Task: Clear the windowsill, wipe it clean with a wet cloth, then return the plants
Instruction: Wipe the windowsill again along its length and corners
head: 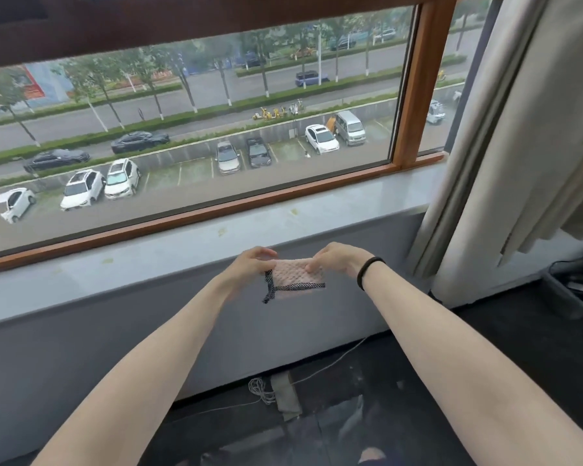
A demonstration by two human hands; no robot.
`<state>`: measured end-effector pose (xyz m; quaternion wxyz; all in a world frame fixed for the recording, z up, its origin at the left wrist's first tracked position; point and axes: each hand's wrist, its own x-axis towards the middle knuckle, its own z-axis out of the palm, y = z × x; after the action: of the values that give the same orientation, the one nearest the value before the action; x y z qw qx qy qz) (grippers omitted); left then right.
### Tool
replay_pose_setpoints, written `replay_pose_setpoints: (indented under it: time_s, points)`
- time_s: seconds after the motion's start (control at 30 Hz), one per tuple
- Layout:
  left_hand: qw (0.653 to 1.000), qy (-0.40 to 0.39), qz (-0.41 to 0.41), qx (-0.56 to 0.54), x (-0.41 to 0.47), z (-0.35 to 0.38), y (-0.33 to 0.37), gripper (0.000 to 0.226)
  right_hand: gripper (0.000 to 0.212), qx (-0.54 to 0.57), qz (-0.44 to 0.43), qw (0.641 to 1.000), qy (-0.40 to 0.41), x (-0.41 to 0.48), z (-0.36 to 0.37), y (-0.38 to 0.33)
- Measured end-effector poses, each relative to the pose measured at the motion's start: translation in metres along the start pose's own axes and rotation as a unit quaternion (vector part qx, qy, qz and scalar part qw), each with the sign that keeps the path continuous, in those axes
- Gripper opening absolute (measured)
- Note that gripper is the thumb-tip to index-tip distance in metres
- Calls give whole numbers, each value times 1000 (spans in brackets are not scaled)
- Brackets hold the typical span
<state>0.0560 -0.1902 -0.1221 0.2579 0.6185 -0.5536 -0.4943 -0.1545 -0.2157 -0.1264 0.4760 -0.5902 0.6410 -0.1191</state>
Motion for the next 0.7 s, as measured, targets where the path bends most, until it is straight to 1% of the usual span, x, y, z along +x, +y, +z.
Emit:
replay_pose_setpoints:
  time_s: [0.03,0.1,0.17,0.23,0.3,0.33,0.4,0.43,0.5,0.57,0.7]
  points:
    - [999,15,-23,-46,11,8,6,22,42,33,10,999,-10,6,-10,7]
    - [985,64,-57,-149,36,27,17,27,27,121,18,991,-59,14,-28,19]
    - [965,89,-71,-234,63,52,34,23,18,198,17,975,-98,25,-51,30]
    - [929,77,-99,-348,87,73,48,29,13,233,24,968,-94,37,-75,41]
    - [892,36,-113,-435,110,92,63,44,8,265,24,961,-76,51,-102,53]
    - [890,20,-115,-440,121,102,69,47,8,280,18,958,-63,59,-116,59]
    - [917,1,-108,-383,142,127,83,49,9,295,11,954,-54,73,-142,73]
    - [933,5,-100,-345,151,141,89,54,13,298,8,952,-64,78,-152,81]
    - [957,33,-77,-278,169,165,101,64,16,291,7,952,-92,86,-167,92]
    - [974,56,-59,-210,189,180,109,62,9,262,11,958,-112,95,-181,100]
    - [988,93,-43,-119,222,194,123,59,10,221,35,971,-86,118,-205,111]
